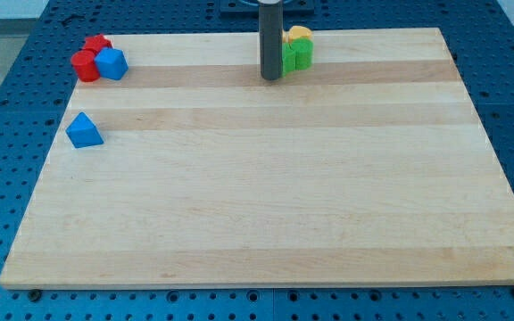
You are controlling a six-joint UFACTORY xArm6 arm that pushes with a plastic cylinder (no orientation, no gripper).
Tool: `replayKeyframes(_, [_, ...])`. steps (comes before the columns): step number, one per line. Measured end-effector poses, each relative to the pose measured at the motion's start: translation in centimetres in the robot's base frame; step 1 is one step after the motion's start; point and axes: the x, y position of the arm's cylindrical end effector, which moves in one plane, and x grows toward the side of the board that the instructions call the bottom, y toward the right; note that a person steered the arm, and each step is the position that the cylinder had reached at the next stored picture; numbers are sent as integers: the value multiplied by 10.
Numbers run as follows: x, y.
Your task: Nudge the red star down a bit
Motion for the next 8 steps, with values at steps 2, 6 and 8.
replayKeyframes(2, [-15, 0])
replayKeyframes(6, [29, -72])
replayKeyframes(8, [-49, -125])
